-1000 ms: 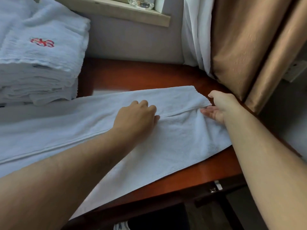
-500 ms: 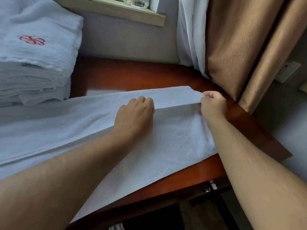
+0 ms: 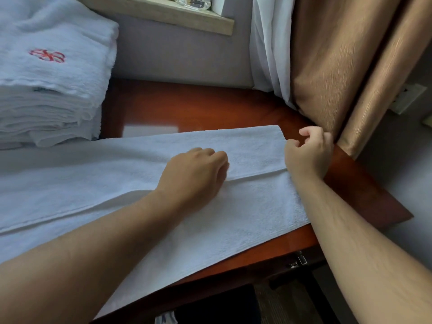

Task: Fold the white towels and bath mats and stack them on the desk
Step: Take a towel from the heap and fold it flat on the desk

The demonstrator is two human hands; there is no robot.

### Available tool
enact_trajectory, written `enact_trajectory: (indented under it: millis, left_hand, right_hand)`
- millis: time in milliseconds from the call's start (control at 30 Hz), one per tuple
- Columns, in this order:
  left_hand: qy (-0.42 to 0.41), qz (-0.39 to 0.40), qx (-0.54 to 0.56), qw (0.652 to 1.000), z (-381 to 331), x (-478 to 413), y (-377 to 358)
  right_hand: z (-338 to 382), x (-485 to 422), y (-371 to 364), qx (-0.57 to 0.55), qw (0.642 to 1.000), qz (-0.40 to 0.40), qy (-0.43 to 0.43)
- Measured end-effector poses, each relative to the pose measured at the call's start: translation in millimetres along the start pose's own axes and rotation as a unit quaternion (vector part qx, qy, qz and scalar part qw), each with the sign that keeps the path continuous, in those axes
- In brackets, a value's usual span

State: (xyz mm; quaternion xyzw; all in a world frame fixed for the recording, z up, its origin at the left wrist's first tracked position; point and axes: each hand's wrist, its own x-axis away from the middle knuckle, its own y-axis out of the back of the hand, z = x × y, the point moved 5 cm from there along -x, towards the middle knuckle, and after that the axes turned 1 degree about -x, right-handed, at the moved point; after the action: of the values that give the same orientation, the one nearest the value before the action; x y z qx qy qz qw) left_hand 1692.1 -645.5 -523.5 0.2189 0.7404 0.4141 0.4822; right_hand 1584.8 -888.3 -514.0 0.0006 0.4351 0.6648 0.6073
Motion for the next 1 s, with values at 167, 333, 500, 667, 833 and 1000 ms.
enact_trajectory:
  millis: [167,333,500,667,833,1000]
  left_hand:
    - [0.091,0.180,-0.036,0.979,26,7,-21]
    - [0.093,0.251,-0.044,0.963,36,33,-26]
    - [0.093,0.268,-0.054,0.958,50,55,-9]
    - [0.048,0.182,0.056,0.981,44,70,26]
    - [0.086,0.155,0.000,0.984,89,126,80]
    - [0.251,0.254,-0.103,0.928,169,220,125]
  right_hand:
    - [32,9,-39,0.173,0.950,0.244,0.086]
    - [1,31,-65,0.257,0.884,0.388,0.044]
    - [2,27,-56,0.217,0.914,0.338,0.062]
    - [57,70,-24,0.080,0.941,0.198,0.263]
    - [140,171,-22,-0.084,0.865,0.336,0.363]
    - [212,263,-35,-0.096,0.791,0.433,0.423]
